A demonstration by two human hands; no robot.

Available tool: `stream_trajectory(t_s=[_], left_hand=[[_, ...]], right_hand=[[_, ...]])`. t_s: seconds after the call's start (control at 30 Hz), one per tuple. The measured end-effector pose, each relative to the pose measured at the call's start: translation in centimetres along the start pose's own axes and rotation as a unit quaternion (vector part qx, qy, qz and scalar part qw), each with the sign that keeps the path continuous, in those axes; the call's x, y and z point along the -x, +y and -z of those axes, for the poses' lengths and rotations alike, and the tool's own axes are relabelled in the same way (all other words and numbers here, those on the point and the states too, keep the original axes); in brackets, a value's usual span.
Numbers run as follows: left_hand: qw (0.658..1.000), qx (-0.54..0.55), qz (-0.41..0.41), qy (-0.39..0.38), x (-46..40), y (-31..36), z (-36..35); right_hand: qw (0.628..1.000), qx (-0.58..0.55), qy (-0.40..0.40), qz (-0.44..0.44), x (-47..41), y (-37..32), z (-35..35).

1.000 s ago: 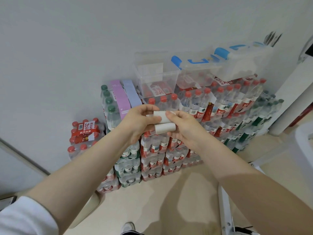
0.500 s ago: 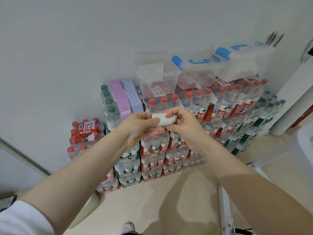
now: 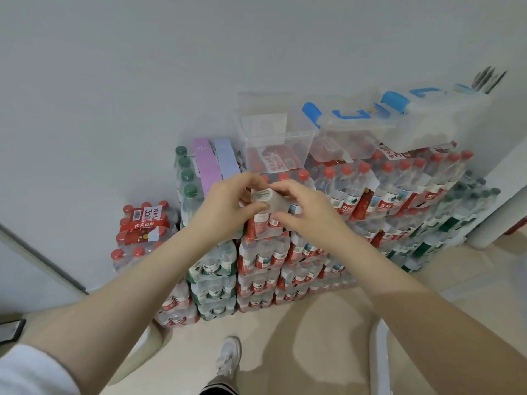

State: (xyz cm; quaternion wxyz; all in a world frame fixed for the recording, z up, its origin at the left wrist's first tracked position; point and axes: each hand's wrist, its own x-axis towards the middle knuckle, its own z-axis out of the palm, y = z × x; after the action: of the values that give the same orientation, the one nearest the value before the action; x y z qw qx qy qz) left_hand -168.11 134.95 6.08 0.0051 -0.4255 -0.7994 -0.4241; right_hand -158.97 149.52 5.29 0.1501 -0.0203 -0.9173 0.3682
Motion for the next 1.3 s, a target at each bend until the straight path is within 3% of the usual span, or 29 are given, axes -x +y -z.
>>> stream_trajectory(t_s=[0.13, 0.3, 0.43, 0.53, 0.6, 0.67, 0.8, 0.93, 1.07, 1.2, 1.3], left_hand=[[0.999, 0.033, -0.011, 0.034, -3.1, -2.0, 0.7], [0.991, 0.084, -0.083, 0.063, -8.2, -4.9, 2.2], [0.987, 0.125, 0.04, 0.096, -15.6, -7.9, 3.7], [0.965, 0.149, 0.216, 0.021, -21.3, -11.6, 3.3], [0.928, 0.214, 0.303, -0.04, -23.9, -13.5, 2.2], [0.91, 0.253, 0.322, -0.058, -25.3, -14.7, 1.1], [0.925, 0.235, 0.289, -0.075, -26.0, -16.6, 0.0], [0.88, 0.351, 0.312, -0.068, -26.1, -18.0, 0.8], [0.857, 0.384, 0.322, -0.115, -26.3, -18.5, 1.1], [0.866, 0.381, 0.306, -0.105, -26.2, -18.5, 0.7], [0.867, 0.377, 0.311, -0.092, -26.0, -18.6, 0.6]], right_hand=[[0.999, -0.024, 0.032, 0.014, -4.3, 0.3, -0.3], [0.997, -0.052, 0.047, 0.029, -11.4, 1.4, 0.8], [0.993, -0.047, 0.104, -0.004, -18.6, 3.7, 3.8], [0.991, 0.054, 0.119, 0.004, -23.8, 5.5, 5.3], [0.985, 0.148, 0.086, 0.02, -27.3, 7.1, 5.0], [0.98, 0.197, 0.012, 0.012, -30.3, 8.8, 4.1], [0.943, 0.291, -0.16, -0.015, -33.9, 12.2, 1.4], [0.93, 0.274, -0.243, -0.02, -35.3, 14.0, -0.7], [0.896, 0.297, -0.331, 0.007, -34.5, 14.9, -1.9], [0.882, 0.321, -0.343, 0.035, -34.0, 15.0, -1.8], [0.892, 0.335, -0.295, 0.065, -34.1, 13.5, 0.3]])
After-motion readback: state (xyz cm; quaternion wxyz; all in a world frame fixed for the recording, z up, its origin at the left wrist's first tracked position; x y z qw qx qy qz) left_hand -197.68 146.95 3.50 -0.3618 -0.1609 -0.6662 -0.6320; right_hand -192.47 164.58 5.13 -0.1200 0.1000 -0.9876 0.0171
